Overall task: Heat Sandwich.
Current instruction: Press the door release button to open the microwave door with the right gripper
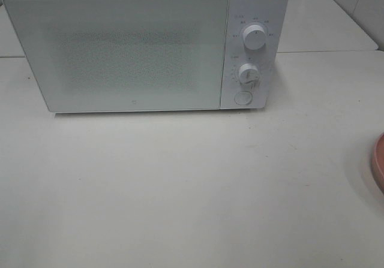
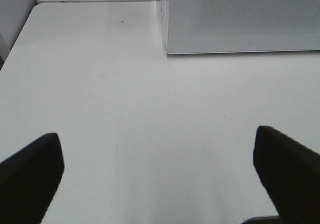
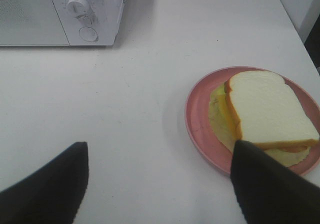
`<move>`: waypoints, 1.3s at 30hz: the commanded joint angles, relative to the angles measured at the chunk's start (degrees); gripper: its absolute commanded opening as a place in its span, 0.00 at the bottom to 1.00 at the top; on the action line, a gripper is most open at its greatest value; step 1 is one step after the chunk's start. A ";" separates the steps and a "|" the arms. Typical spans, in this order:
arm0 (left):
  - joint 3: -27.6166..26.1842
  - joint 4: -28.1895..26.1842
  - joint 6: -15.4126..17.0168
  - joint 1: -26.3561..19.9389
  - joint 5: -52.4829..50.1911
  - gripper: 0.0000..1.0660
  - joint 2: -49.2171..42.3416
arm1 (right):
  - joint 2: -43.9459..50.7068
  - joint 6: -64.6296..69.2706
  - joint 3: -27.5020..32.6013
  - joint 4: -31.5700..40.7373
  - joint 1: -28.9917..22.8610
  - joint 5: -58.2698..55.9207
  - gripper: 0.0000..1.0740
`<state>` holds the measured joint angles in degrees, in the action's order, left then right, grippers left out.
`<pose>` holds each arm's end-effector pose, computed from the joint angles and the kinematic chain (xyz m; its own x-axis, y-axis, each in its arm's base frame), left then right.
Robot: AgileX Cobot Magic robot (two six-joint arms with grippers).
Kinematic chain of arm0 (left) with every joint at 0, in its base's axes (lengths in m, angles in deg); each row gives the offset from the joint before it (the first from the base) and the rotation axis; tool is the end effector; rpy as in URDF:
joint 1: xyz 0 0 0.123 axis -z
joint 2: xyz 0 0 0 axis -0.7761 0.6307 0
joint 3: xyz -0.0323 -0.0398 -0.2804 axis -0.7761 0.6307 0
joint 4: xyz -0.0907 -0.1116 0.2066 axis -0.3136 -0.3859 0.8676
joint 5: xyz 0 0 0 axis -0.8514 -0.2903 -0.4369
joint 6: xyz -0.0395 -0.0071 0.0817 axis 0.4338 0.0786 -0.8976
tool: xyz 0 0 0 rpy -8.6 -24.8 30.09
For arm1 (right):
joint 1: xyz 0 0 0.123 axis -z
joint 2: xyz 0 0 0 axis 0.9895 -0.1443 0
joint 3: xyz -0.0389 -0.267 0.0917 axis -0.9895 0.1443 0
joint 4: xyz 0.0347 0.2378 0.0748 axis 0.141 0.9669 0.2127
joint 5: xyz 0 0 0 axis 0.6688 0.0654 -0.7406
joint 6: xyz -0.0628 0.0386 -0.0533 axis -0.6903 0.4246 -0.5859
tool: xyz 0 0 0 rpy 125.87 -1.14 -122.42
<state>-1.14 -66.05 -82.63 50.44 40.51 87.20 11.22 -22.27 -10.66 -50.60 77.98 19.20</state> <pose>-0.0045 -0.0063 0.2787 -0.4338 0.0059 -0.9010 0.0581 0.9981 -0.0214 -0.0053 -0.0022 0.2799 -0.4353 0.0142 -0.9002 -0.0286 0.9992 0.0296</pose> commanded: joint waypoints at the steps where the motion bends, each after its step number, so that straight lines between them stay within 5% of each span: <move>1: 0.23 -0.23 0.06 -0.06 -0.17 0.92 -1.49 | 1.49 -0.23 0.00 0.17 0.29 0.46 0.70; 19: 0.23 -0.23 0.06 -0.06 -0.17 0.92 -1.49 | -0.11 -0.23 -1.43 0.17 0.29 0.92 0.70; 39: 0.23 -0.23 0.06 -0.06 -0.17 0.92 -1.49 | -19.77 -0.17 -2.41 0.17 0.29 16.27 0.70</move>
<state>-1.14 -66.05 -82.63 50.44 40.51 87.20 -7.57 -22.27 -12.84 -50.60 77.98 33.64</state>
